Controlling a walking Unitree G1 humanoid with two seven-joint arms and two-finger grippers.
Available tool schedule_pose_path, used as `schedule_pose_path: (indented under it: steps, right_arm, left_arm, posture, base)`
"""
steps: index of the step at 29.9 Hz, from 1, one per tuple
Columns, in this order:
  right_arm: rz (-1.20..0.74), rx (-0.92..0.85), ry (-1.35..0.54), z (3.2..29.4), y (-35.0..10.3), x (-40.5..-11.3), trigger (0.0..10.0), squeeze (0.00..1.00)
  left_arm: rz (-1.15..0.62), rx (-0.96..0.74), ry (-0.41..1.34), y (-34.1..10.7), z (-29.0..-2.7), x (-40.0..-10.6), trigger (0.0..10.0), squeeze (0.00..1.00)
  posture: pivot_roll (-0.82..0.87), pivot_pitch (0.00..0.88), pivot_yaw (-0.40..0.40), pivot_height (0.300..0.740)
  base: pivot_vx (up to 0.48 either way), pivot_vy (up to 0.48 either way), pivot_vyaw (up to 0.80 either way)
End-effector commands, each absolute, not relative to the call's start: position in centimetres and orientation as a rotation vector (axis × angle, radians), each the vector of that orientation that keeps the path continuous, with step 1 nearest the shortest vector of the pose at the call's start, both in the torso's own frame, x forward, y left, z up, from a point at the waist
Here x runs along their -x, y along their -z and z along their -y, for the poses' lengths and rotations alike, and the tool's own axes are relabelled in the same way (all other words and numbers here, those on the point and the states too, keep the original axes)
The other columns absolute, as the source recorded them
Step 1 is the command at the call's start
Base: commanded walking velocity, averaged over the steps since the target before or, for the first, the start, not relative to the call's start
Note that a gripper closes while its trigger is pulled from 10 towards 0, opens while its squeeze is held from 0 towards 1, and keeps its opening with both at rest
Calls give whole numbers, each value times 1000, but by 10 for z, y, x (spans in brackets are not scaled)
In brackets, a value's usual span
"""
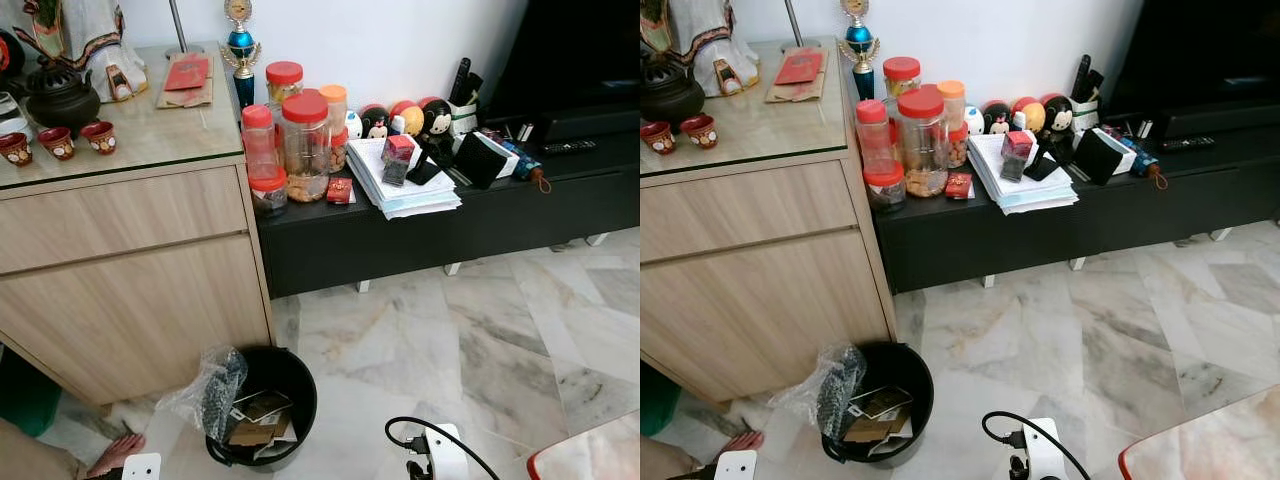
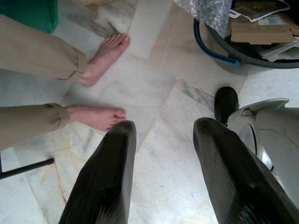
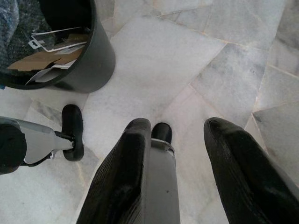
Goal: Picking trash to rubbish bin
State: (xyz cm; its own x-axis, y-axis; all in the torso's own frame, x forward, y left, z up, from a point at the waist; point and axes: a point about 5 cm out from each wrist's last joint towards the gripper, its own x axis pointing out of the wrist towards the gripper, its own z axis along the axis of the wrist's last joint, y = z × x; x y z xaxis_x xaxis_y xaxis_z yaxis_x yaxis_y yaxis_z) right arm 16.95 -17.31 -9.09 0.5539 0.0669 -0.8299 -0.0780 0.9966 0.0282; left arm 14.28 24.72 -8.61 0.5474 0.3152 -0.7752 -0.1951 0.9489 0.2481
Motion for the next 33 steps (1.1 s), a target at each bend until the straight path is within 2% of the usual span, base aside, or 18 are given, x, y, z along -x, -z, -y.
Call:
schedule_pose_path:
  steps: [1,6,33]
  right_arm:
    - [-974,-2,-75,172,90,-173,10000,0]
    - [-972,0,-83,170,89,-174,10000,0]
    - [-1026,52,-139,167,94,-165,10000,0]
  left_arm:
    - [-962,-153,-314,86,-250,-141,10000,0]
    - [-961,-154,-313,86,-249,-141,10000,0]
    - [-969,-151,-305,88,-245,-140,10000,0]
  posture:
    - [43,49,6,740]
    - [44,51,6,740]
    - [44,58,1,740]
  base:
    - [0,0,0]
    - [0,0,0]
    - [0,0,-725]
